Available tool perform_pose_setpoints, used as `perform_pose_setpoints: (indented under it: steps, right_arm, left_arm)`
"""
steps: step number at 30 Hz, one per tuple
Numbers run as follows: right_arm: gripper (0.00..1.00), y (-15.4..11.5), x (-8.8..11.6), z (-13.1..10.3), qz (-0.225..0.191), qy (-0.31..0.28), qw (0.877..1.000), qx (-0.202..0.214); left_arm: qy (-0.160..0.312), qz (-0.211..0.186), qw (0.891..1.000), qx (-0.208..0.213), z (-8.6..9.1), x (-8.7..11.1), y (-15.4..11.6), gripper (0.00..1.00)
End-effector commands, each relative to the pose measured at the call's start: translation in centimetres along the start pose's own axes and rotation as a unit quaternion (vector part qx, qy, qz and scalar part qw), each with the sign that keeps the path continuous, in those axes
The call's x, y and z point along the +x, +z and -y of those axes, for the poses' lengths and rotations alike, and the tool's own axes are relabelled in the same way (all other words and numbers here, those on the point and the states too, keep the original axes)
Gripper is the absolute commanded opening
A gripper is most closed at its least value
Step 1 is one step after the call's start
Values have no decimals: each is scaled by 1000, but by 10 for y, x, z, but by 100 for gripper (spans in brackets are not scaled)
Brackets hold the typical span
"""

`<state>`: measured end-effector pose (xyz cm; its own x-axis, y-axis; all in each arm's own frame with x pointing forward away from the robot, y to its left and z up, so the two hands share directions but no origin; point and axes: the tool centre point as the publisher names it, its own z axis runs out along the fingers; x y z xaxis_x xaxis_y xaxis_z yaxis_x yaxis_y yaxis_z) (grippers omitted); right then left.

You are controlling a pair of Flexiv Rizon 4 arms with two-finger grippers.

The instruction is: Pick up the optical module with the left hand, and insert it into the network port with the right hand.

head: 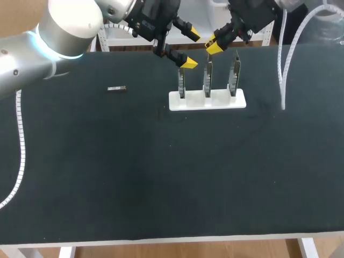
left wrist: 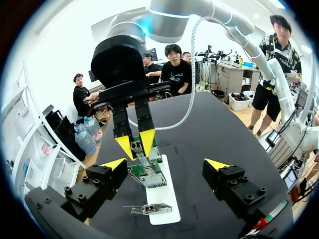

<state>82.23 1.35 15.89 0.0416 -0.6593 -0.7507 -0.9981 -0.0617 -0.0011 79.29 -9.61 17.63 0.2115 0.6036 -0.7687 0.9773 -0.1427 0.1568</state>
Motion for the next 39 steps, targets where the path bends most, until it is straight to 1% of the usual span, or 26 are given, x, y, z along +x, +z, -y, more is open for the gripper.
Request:
perform_pose_setpoints:
  steps: [1, 9, 23, 39]
  right_arm:
    - [0, 2, 4, 0, 7, 0, 1000, -2]
    - [0, 5, 6, 0, 7, 2, 1000, -6]
    - [0, 1, 5, 2, 3, 1, 1000, 4]
    - [0, 8, 12, 1, 3, 9, 1000, -5]
  left_arm:
    - [1, -1, 1000, 0, 0, 0, 0, 100]
    - [1, -1, 1000, 0, 0, 0, 0, 100]
    - [1, -1, 1000, 0, 0, 0, 0, 100]
    - [1, -1, 1000, 0, 0, 0, 0, 100]
